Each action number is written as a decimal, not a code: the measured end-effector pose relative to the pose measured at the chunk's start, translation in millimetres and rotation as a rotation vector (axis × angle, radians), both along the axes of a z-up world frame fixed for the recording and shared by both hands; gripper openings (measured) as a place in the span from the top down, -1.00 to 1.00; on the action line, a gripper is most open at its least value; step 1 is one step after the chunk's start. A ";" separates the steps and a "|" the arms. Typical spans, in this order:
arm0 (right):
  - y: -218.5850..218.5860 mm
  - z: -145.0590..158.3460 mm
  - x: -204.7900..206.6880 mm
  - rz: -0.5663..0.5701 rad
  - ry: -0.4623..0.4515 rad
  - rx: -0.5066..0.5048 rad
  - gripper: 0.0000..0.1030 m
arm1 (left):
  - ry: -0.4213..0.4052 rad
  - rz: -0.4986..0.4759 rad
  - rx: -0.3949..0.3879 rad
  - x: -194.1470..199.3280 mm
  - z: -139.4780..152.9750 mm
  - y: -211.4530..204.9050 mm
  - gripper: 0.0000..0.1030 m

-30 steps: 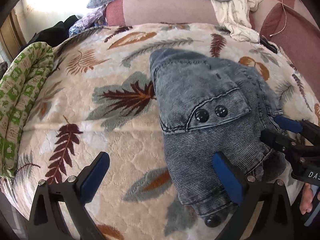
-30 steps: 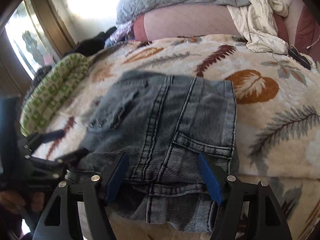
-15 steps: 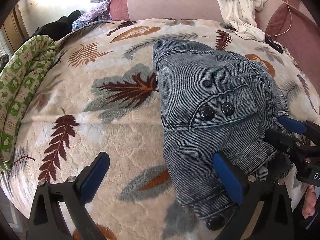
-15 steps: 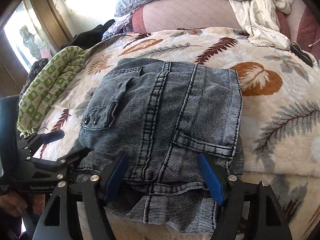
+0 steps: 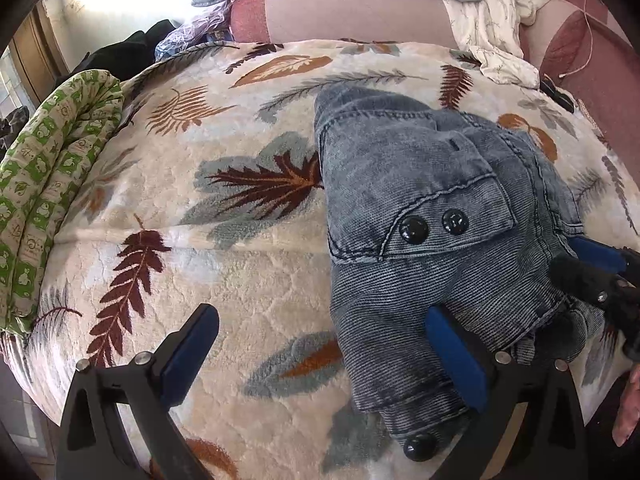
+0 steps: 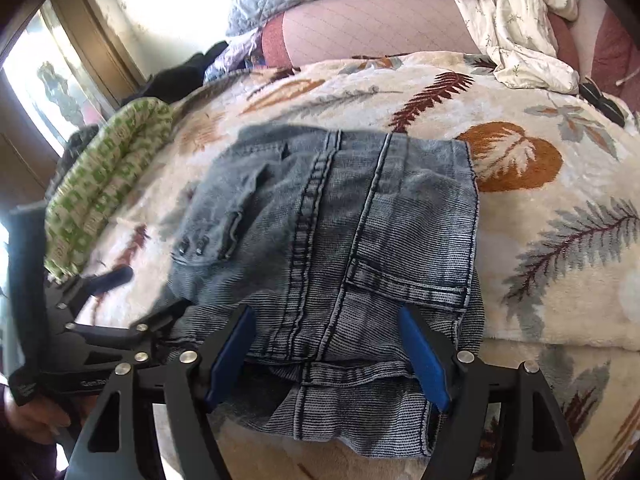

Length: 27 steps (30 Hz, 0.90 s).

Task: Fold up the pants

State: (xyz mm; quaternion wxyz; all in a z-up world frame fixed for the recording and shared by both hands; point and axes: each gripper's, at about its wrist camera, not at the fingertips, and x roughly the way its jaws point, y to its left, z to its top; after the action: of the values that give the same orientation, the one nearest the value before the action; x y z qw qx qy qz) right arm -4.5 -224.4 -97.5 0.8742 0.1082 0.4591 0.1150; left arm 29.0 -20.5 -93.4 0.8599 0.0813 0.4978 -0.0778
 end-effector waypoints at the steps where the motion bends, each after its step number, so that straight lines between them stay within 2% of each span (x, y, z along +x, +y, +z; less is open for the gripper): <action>1: -3.7 4.7 -1.7 -0.008 -0.019 0.017 -0.50 | -0.006 0.002 -0.001 0.3 3.1 0.7 -1.00; 5: -22.9 22.4 -7.4 -0.068 -0.096 0.068 -0.54 | -0.102 0.015 0.015 -3.4 28.7 4.1 -0.99; 9: -44.0 36.7 -12.6 -0.156 -0.155 0.106 -0.56 | -0.164 0.023 -0.029 -5.2 54.5 8.7 -0.99; 14: -70.7 41.4 -13.5 -0.269 -0.165 0.157 -0.61 | -0.218 0.036 -0.056 -3.9 76.9 9.5 -0.99; 21: -93.2 37.1 -11.6 -0.324 -0.125 0.179 -0.62 | -0.201 0.026 -0.059 -2.8 72.7 3.9 -0.99; 27: -89.7 35.1 -10.5 -0.330 -0.135 0.162 -0.61 | -0.182 0.015 -0.055 -3.0 62.5 0.2 -0.99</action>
State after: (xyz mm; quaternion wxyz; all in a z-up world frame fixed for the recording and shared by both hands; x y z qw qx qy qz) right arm -15.0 -314.1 -62.4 0.8984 0.2440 0.3649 0.0137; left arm 25.9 -20.2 -30.9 0.9041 0.0606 0.4158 -0.0772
